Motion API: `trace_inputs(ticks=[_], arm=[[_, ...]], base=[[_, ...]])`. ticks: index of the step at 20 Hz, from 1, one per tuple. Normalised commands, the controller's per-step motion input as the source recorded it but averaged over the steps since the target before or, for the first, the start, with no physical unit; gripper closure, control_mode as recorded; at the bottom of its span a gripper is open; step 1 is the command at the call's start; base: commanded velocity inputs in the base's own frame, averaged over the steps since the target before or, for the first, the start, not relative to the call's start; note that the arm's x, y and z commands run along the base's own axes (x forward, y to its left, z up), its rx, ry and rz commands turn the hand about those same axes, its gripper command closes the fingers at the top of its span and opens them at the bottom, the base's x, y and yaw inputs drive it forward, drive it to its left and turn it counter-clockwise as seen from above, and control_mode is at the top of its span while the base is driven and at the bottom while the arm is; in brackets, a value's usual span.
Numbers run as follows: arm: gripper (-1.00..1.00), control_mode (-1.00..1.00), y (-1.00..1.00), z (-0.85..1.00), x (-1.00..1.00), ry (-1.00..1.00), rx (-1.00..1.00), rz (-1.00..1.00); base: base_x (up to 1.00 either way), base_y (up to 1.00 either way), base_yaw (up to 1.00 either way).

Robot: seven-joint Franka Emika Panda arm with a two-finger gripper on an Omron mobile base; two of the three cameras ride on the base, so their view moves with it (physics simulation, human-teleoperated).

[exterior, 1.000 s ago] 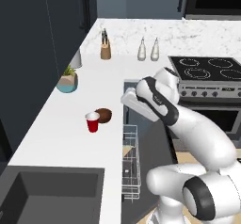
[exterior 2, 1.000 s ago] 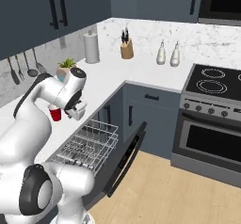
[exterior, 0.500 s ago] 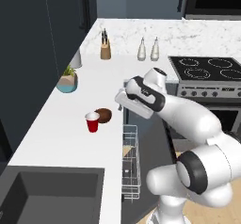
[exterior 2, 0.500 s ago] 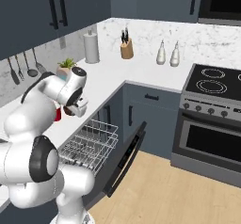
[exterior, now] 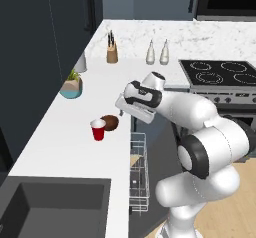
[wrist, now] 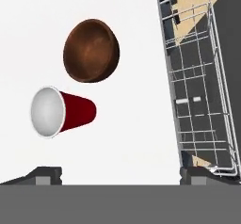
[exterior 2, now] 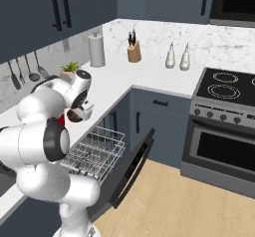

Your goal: Pick up the cup and bowl from the counter, place them in the dishwasher, and close the dishwasher door.

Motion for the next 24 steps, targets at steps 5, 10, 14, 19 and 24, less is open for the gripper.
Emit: trace_inputs(ticks=[5,10,14,19,24], arm=[[-1.0,-1.0,0.02,-0.31,0.39,0.0,-0.04,0.0],[-1.0,-1.0,0.24,-0.31,0.19,0.07,-0.12,-0.05],[-1.0,-1.0,0.15,-0.24,0.26,0.03,-0.09,-0.05],[-1.0,-1.0,0.01,-0.19,0.3,0.07,-0.03,-0.01],[-1.0,-1.0,0.0,-0.22,0.29,0.03,-0.01,0.0]], base=[[0.0,0.0,0.0],[0.0,0.0,0.0],[0.0,0.0,0.0],[0.0,0.0,0.0],[0.0,0.0,0.0]])
